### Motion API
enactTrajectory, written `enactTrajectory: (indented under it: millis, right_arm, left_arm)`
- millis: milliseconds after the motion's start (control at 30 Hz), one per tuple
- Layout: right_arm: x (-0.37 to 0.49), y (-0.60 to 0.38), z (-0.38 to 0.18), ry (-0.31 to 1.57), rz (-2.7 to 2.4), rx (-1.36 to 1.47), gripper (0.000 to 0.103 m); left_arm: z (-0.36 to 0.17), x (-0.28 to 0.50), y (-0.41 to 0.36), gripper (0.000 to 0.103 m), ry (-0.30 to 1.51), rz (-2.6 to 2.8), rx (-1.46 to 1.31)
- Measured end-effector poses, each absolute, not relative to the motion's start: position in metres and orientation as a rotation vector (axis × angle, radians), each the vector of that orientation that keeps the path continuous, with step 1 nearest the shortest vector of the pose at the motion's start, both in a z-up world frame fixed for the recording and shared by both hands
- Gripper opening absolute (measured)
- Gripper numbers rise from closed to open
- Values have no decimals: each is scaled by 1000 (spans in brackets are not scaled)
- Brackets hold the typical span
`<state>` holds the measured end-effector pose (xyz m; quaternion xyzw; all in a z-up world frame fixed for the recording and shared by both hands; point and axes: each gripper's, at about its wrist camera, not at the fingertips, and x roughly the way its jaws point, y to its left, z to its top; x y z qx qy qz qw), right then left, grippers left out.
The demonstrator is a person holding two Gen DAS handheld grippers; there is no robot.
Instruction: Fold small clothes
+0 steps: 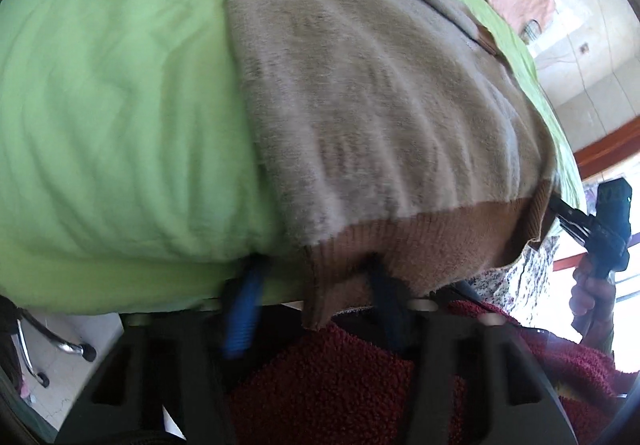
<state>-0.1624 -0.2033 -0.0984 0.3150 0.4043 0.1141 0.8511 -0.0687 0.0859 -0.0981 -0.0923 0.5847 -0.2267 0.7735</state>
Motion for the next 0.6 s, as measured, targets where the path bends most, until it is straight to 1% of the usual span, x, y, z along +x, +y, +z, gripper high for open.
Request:
enactTrajectory:
  millis: [33, 167, 367, 467, 600]
  right_arm:
    - [-163, -203, -98, 851, 245, 654, 11]
    - [-180, -225, -91, 831, 243, 659, 10]
    - [-223, -281, -93, 794, 173, 743, 6]
    - [-216, -272, -94, 791, 224, 745, 6]
    - [-204, -255, -87, 755, 325, 745, 6]
  left_arm:
    - [-96, -69, 79, 8, 1262, -517, -195]
    - [-74, -82, 62, 7, 1173, -517, -75]
    - [-51, -93, 66, 6, 1082, -569, -62]
    - [-47, -94, 68, 7, 1075, -580, -68]
    - [-26, -99, 83, 6, 1000, -595, -130]
